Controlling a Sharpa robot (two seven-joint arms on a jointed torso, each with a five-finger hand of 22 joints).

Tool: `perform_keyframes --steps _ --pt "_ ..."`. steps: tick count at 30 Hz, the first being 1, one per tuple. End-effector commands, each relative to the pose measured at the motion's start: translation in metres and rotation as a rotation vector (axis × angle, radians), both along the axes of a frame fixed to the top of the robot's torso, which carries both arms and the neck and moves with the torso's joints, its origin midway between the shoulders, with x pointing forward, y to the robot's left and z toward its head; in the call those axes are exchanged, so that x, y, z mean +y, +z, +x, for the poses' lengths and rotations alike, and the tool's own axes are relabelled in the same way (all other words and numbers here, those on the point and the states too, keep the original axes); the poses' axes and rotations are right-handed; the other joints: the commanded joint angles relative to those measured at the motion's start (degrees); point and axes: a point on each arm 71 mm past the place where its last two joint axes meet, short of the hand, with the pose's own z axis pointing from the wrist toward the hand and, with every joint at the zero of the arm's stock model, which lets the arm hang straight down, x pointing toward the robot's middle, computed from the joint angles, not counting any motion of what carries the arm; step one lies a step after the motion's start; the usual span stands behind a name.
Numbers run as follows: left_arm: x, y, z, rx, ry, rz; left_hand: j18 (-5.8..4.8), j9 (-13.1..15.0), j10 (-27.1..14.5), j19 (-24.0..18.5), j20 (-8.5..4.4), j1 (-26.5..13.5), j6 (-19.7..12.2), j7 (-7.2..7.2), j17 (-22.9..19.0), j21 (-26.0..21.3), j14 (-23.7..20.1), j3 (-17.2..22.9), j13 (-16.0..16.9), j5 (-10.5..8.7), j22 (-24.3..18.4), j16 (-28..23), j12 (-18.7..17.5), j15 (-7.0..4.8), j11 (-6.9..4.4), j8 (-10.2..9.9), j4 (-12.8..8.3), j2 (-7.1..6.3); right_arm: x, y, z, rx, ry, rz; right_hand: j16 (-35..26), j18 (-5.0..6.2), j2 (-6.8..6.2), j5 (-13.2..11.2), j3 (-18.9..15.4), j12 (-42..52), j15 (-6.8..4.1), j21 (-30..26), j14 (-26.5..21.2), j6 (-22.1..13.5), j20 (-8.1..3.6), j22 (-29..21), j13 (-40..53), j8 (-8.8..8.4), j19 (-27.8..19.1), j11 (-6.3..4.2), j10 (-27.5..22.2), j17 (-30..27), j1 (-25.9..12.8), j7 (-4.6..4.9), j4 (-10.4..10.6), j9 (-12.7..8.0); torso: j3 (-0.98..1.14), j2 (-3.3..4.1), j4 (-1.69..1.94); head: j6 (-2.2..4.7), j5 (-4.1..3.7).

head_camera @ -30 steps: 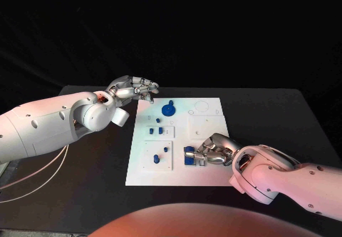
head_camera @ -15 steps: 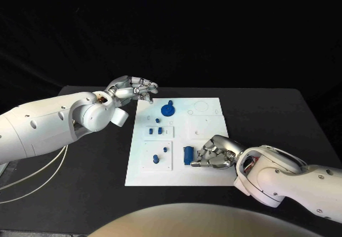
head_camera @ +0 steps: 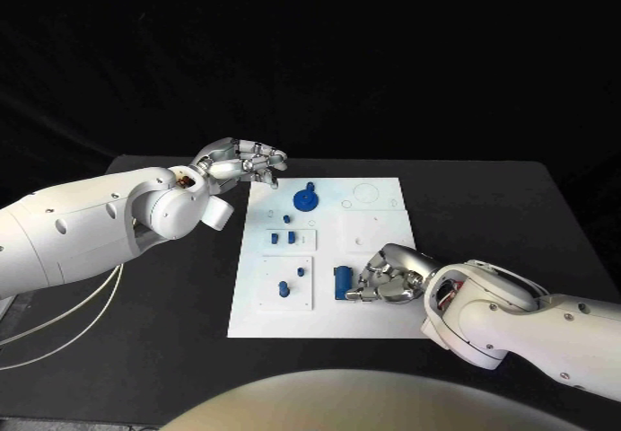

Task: Assemble the parts on the task board

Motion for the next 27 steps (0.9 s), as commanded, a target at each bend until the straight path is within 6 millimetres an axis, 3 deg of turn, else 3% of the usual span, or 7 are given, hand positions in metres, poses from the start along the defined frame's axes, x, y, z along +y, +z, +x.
perform_keyframes --steps 1,9,19,27 --pt "-0.0010 0.0011 -0.0006 -0.001 -0.009 -0.012 0.52 -0.01 -0.45 -0.08 0.20 -0.47 -0.31 0.02 0.05 -0.20 -0.48 0.22 0.05 -0.04 -0.05 -0.19 0.26 0.03 -0.10 0.13 0.01 0.21 -0.0031 0.0004 0.0021 -0.028 -0.022 -0.023 0.23 -0.82 1.84 0.15 0.12 0.44 -0.60 0.30 5.96 0.63 -0.40 15.09 12.93 0.57 5.99 -0.48 4.51 15.08 -0.43 -0.10 0.21 0.79 -0.02 -0.04 -0.04 0.01 0.14" --pt "0.0040 0.0007 -0.0006 0.003 0.003 -0.004 0.52 -0.02 -0.46 -0.06 0.20 -0.49 -0.33 0.01 0.07 -0.23 -0.48 0.27 0.06 0.04 -0.07 -0.20 0.31 0.02 -0.10 0.20 -0.03 0.24 -0.0057 0.0006 0.0010 -0.022 -0.003 -0.015 0.23 -0.82 1.29 -0.42 -0.79 0.89 -0.73 0.30 5.96 0.55 -0.54 15.09 13.20 1.00 5.99 -0.55 4.73 15.08 -0.71 -0.16 0.18 1.85 -0.01 -0.10 -0.19 0.01 0.16" --pt "0.0042 0.0005 -0.0006 0.005 0.002 -0.005 0.52 -0.02 -0.47 -0.05 0.20 -0.48 -0.35 0.01 0.07 -0.24 -0.49 0.27 0.06 0.06 -0.07 -0.20 0.32 0.02 -0.10 0.22 -0.08 0.19 -0.0032 -0.0003 -0.0005 -0.002 0.028 -0.012 0.23 -0.82 0.36 -0.92 -1.88 0.75 -0.75 0.30 5.96 0.22 -0.59 15.09 13.13 1.20 5.99 -0.54 4.66 15.08 -0.73 -0.13 0.12 2.77 -0.04 -0.05 -0.07 0.01 0.16" --pt "0.0041 0.0006 -0.0007 0.005 0.002 -0.005 0.52 -0.02 -0.47 -0.05 0.20 -0.48 -0.35 0.01 0.07 -0.24 -0.49 0.27 0.06 0.06 -0.07 -0.20 0.32 0.02 -0.10 0.22 -0.08 0.19 -0.0020 -0.0009 -0.0011 0.007 0.040 -0.011 0.23 -0.82 -0.87 -3.92 -3.95 0.55 -0.61 0.30 5.96 -0.01 -0.50 15.09 13.04 1.50 5.99 -0.39 4.57 15.08 -1.97 0.03 0.19 4.36 -0.06 -0.05 -0.09 0.01 0.06"
